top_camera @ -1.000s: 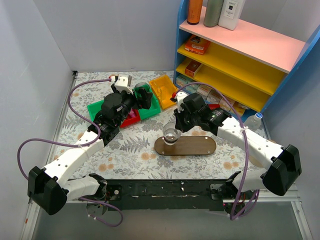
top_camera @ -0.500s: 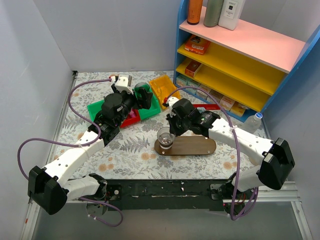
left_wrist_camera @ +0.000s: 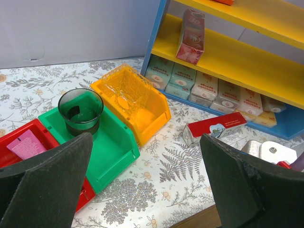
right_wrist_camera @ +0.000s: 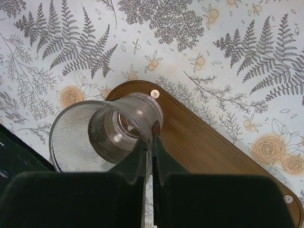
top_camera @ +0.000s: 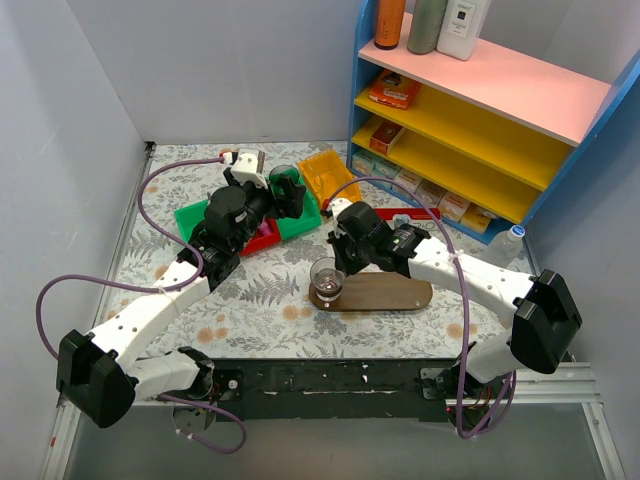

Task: Prepare toiletry sets of a toothbrush and toothpaste on the tray

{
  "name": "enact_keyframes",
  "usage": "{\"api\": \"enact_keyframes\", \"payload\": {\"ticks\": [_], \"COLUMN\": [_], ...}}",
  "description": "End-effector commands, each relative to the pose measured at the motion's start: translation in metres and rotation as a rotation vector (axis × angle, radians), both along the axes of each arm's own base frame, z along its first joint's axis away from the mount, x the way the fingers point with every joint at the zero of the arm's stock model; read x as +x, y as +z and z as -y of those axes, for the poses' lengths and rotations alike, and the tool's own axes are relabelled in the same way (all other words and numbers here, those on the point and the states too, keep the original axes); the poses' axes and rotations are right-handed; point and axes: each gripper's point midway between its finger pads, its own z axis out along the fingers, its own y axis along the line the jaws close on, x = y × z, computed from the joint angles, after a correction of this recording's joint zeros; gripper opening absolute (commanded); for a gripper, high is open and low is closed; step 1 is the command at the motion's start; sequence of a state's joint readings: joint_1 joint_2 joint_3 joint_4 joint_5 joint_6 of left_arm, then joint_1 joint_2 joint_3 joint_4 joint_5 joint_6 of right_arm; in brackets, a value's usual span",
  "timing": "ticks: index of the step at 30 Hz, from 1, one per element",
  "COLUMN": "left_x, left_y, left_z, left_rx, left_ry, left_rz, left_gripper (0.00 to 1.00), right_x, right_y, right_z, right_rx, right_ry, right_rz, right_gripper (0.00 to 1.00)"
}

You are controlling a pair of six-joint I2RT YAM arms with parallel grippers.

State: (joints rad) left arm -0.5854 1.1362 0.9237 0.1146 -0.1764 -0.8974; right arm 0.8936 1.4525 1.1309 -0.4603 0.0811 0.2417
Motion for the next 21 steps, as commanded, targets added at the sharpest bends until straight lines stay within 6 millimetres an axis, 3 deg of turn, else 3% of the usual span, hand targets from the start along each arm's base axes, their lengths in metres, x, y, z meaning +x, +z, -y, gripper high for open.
{"api": "enact_keyframes", "payload": {"ticks": [1, 21], "left_x": [0.0011, 0.0025], "left_y": [0.0021, -0.0025], "left_z": [-0.0034, -0.0018], "left_rx": [-0.004, 0.003], "left_ry": [0.019, 0.016], "left_rz": [0.016, 0.006], "left_gripper": [0.98, 0.98], "right_x": [0.0069, -0.0001], "right_y": [0.0247, 0.0150], "right_z": [-0.0214, -0.0165], "right_rx": [0.103, 0.073], "right_ry": [-0.008, -0.025], "right_rz": [0.056, 0.036], "right_gripper": [0.01, 0.01]}}
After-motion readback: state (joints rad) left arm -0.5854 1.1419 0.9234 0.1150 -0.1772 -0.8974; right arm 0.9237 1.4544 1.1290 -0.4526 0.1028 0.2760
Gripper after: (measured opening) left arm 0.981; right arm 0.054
